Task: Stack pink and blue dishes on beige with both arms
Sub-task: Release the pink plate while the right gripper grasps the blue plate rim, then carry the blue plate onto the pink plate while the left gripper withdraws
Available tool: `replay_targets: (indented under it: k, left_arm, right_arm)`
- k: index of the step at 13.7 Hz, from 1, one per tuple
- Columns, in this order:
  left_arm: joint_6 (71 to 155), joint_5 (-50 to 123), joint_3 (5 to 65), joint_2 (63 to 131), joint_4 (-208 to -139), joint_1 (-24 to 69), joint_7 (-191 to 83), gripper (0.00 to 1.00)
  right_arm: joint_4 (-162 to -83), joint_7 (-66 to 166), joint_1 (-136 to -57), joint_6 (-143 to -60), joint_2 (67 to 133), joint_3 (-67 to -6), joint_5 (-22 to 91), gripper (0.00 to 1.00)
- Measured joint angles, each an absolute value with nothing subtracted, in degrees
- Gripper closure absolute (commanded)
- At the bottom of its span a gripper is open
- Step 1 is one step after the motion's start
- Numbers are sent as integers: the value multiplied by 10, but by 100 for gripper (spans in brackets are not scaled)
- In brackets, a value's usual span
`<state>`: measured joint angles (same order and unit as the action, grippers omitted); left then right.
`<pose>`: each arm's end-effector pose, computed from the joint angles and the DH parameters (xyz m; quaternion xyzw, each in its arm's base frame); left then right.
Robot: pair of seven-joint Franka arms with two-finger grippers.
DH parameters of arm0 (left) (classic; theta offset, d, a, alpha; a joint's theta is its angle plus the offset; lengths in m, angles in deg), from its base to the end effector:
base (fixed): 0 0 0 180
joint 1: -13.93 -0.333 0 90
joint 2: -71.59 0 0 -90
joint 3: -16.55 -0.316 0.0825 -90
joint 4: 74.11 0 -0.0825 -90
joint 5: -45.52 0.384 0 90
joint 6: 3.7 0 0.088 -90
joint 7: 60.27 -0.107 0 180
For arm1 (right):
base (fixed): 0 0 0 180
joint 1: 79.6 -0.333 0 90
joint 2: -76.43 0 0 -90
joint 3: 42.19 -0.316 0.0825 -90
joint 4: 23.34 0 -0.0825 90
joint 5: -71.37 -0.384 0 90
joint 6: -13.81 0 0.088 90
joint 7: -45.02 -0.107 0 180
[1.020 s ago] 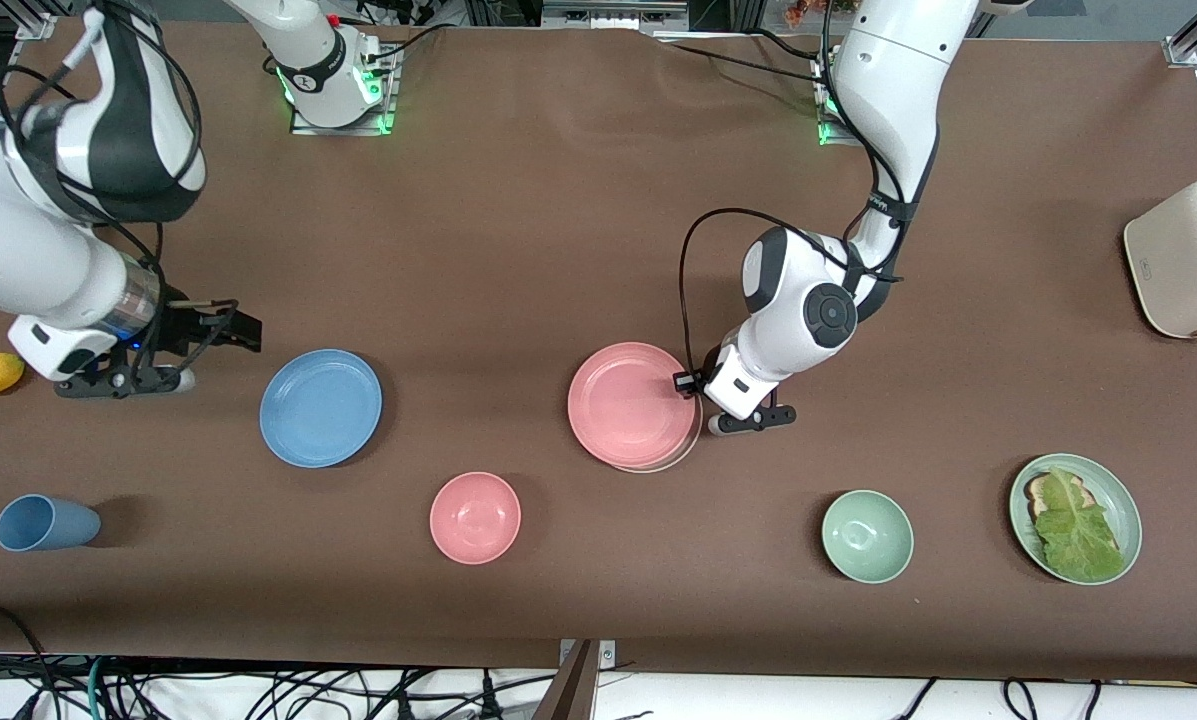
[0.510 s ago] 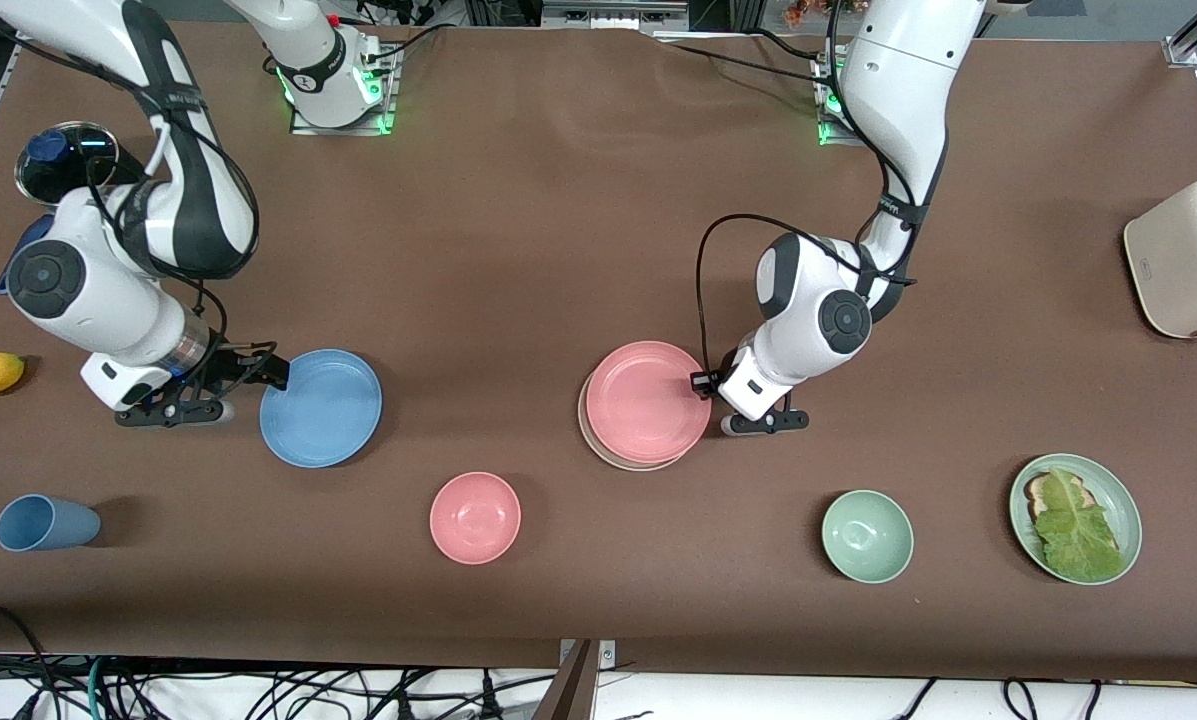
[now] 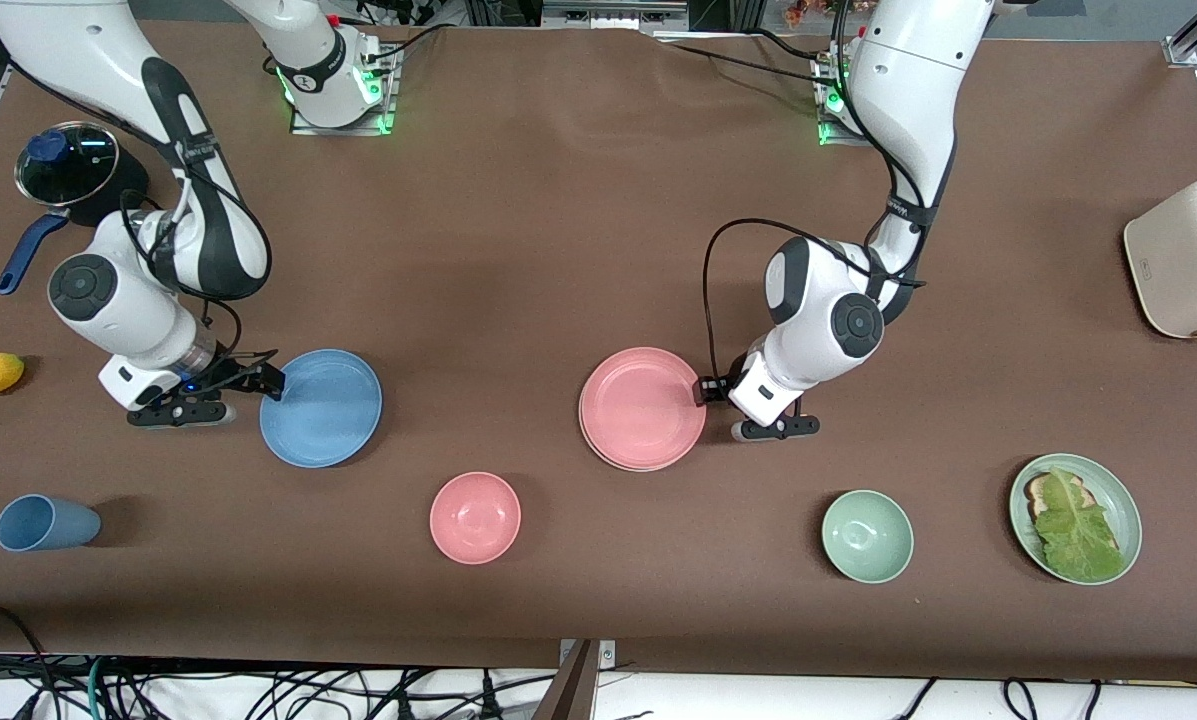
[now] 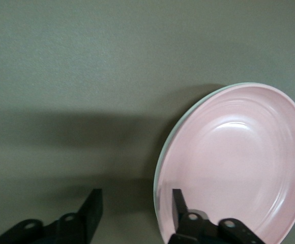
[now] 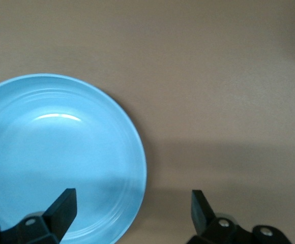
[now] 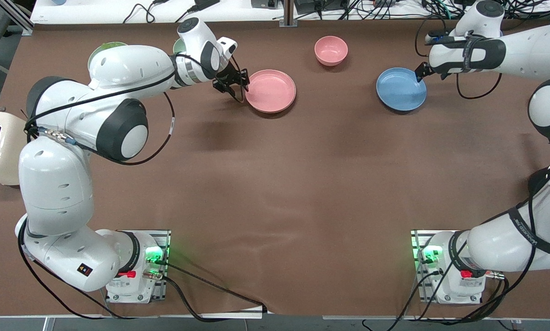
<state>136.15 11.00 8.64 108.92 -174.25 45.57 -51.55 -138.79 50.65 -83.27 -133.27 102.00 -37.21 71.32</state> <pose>0.6103 -0.2784 0.2074 0.9840 0.0799 -0.0159 0.1588 0.6153 -0.0124 0.2397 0.9975 0.0425 0.0525 0.0214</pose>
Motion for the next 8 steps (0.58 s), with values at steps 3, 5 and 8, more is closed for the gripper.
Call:
replay_targets:
  k: [3,5,8]
  left_arm:
    - [1341,110,74,1076,-1738,455,-516,0]
    - [1265,111,38,1052,-1732,456,-520,0]
    - [1111,192,-27,1008,-1692,451,-559,0]
  right_arm:
    - [-1388,510,-825,-1377,1053,-372,713,14]
    - [-1388,510,-825,-1389,1065,-372,713,30]
    - [-1388,510,-825,-1390,1068,-372,712,57]
